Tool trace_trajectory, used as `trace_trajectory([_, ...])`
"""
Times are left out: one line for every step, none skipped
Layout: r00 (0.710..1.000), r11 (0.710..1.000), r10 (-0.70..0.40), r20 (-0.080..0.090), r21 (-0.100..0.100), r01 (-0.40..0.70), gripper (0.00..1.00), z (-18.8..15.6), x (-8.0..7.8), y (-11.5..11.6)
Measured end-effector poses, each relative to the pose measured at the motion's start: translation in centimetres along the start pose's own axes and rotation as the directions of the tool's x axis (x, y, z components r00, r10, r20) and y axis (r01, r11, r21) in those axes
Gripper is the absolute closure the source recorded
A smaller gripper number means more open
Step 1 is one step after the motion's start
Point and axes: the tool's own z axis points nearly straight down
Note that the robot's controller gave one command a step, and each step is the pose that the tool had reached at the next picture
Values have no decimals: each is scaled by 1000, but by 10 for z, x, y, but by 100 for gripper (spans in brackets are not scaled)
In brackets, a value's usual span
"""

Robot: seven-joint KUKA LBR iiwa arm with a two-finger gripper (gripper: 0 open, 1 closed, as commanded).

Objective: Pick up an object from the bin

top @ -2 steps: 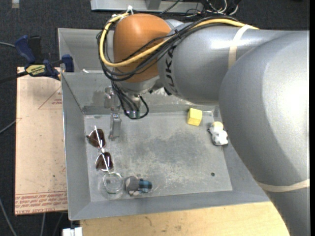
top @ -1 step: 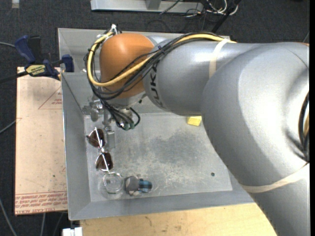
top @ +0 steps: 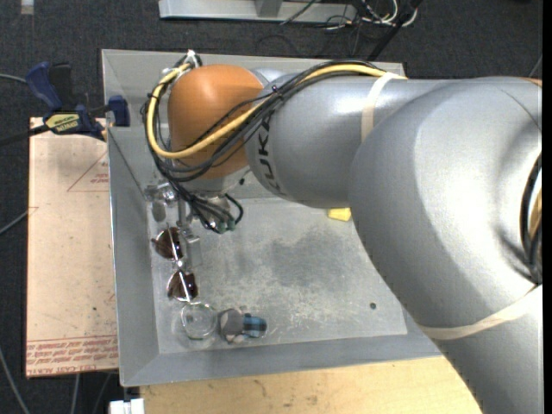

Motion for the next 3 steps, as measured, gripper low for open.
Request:
trace_trajectory([968, 968, -252, 3, 2, 252, 0, -10, 7, 6])
trace_trajectory([934, 934, -358, 3, 3, 358, 0, 24, 17, 12])
trace_trajectory([863, 863, -506, 5, 2, 506, 100, 33, 5, 6])
